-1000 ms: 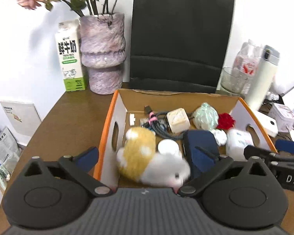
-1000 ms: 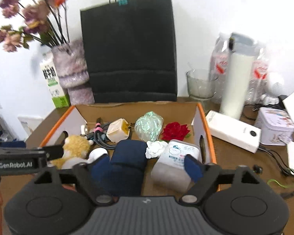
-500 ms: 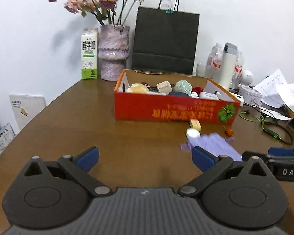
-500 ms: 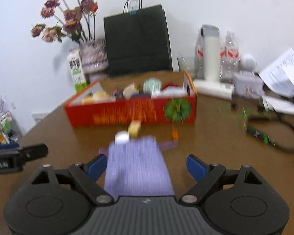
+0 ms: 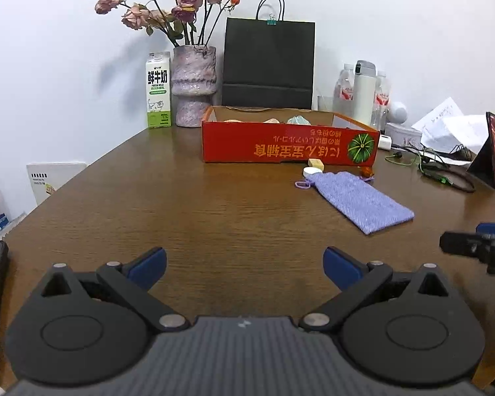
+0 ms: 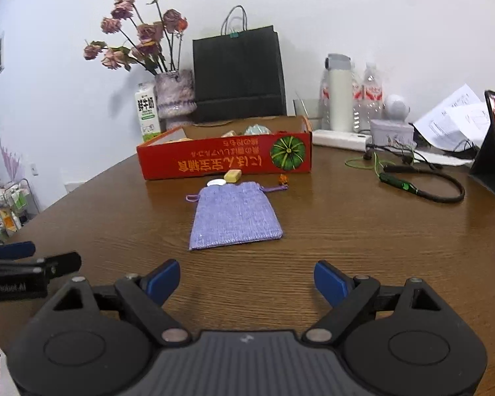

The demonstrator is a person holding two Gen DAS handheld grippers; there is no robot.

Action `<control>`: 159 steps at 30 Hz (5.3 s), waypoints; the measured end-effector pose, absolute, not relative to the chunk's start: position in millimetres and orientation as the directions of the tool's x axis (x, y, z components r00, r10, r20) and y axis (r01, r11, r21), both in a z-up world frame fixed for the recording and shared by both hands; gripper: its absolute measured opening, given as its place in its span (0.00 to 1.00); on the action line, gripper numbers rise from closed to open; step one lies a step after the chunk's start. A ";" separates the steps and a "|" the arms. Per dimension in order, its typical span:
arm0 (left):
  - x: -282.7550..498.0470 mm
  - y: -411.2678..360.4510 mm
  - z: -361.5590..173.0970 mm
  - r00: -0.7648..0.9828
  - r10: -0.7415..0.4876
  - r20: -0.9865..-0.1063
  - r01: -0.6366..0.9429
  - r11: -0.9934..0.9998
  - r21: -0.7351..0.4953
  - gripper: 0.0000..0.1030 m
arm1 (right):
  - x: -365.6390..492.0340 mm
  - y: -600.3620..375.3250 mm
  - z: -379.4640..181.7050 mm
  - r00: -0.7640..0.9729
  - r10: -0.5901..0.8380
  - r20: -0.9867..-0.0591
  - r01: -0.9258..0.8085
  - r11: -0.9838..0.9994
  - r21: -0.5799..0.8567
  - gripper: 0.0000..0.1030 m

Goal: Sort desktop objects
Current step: 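Withdraw both open tools from the box toward the lavender pouch, then grasp the white bottle cap with the left tool while the right tool grasps the lavender pouch, then lift the bottle cap and lavender pouch toward the red box with both tools, then lower the cap and pouch into the box while both tools open, then withdraw both open tools from the box toward the yellow block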

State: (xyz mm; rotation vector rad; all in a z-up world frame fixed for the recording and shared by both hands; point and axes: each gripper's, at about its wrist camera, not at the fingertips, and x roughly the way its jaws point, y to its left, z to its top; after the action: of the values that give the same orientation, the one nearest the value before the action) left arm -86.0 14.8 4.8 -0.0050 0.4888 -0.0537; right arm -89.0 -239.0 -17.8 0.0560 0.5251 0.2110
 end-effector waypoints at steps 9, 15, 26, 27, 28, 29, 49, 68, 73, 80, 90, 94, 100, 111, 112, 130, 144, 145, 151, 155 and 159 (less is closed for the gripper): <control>-64.8 2.8 7.3 0.859 -0.108 -0.500 0.111 0.993 -0.024 1.00 | -70.7 -236.9 -21.0 0.795 0.226 -0.563 -0.189 0.974 0.125 0.86; 17.1 -15.6 30.5 0.861 -0.171 -0.479 0.180 0.983 -0.028 1.00 | -19.2 -230.6 -18.2 0.762 0.240 -0.602 -0.253 0.965 0.064 0.82; 166.2 -63.4 2.1 0.725 -0.296 -0.621 0.295 0.949 -0.108 0.71 | 78.0 -196.1 -15.2 0.729 0.279 -0.626 -0.347 0.938 0.014 0.68; 170.2 -65.4 -0.5 0.717 -0.300 -0.629 0.298 0.948 -0.113 0.70 | 82.2 -193.7 -17.0 0.726 0.275 -0.630 -0.344 0.939 0.013 0.66; 172.2 -66.7 -2.8 0.711 -0.302 -0.635 0.302 0.947 -0.112 0.67 | 85.7 -191.3 -19.3 0.719 0.273 -0.640 -0.346 0.938 0.012 0.63; 171.8 -67.7 -5.9 0.706 -0.306 -0.639 0.312 0.944 -0.107 0.65 | 88.8 -189.2 -22.5 0.709 0.268 -0.653 -0.346 0.938 0.009 0.58; 49.6 -16.3 -0.7 0.758 -0.191 -0.623 0.153 0.982 -0.114 0.28 | 37.2 -204.3 -27.7 0.750 0.247 -0.613 -0.307 0.952 0.007 0.03; -104.2 -7.6 28.1 0.850 -0.154 -0.503 0.137 0.988 -0.072 0.28 | -111.3 -224.3 5.8 0.825 0.238 -0.513 -0.254 0.966 0.039 0.03; -102.6 -12.4 31.4 0.851 -0.169 -0.498 0.156 0.985 -0.067 0.28 | -112.7 -228.2 14.2 0.834 0.254 -0.490 -0.258 0.964 0.062 0.02; -64.5 -10.5 49.9 0.857 -0.208 -0.470 0.177 0.978 -0.111 0.28 | -81.8 -237.1 36.1 0.810 0.374 -0.452 -0.315 0.927 0.203 0.02; 100.8 -11.1 117.4 0.861 -0.305 -0.407 0.250 0.951 -0.184 0.28 | 89.1 -216.4 99.7 0.876 0.304 -0.376 -0.293 0.952 0.087 0.03; 181.5 -24.1 122.3 0.865 -0.241 -0.439 0.208 0.970 -0.123 0.28 | 176.7 -206.5 102.9 0.867 0.264 -0.423 -0.245 0.964 0.099 0.03; 292.4 -30.8 90.1 0.795 -0.209 -0.570 0.159 0.978 -0.137 0.28 | 285.2 -180.6 60.8 0.790 0.171 -0.588 -0.165 0.984 0.064 0.03; 369.1 -18.1 40.4 0.688 -0.156 -0.709 0.127 0.987 -0.094 0.29 | 321.8 -172.1 22.1 0.721 0.216 -0.659 -0.193 0.975 0.108 0.22; 371.3 -16.5 40.6 0.679 -0.168 -0.715 0.132 0.986 -0.105 0.31 | 321.1 -174.1 27.4 0.728 0.225 -0.647 -0.195 0.974 0.119 0.28; 320.1 -0.7 89.3 0.689 -0.050 -0.723 0.025 0.999 -0.046 1.00 | 287.0 -203.9 71.8 0.707 0.215 -0.674 -0.175 0.976 0.128 0.62; 132.3 3.7 51.4 0.750 -0.078 -0.657 0.004 0.994 -0.113 1.00 | 120.2 -219.1 34.4 0.771 0.228 -0.594 -0.159 0.973 0.166 0.74; 117.9 2.5 46.6 0.755 -0.078 -0.652 0.007 0.994 -0.110 1.00 | 106.2 -219.0 28.2 0.769 0.228 -0.597 -0.167 0.973 0.157 0.74; 23.5 -5.1 20.9 0.811 -0.029 -0.584 0.006 0.999 -0.041 1.00 | 21.5 -217.8 -1.2 0.796 0.193 -0.574 -0.189 0.980 0.066 0.74; -21.7 -5.2 12.3 0.845 -0.049 -0.533 0.044 0.999 -0.022 1.00 | -22.4 -218.9 -9.9 0.813 0.219 -0.539 -0.217 0.974 0.069 0.80; -43.4 -5.5 2.6 0.847 -0.040 -0.530 0.078 0.996 0.049 1.00 | -48.0 -224.2 -18.5 0.811 0.229 -0.538 -0.227 0.971 0.071 0.87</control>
State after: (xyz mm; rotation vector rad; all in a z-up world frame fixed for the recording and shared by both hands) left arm -43.4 -5.5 2.6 0.0692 0.5574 -0.0625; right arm -48.0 -224.2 -18.5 0.0030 0.5754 0.2434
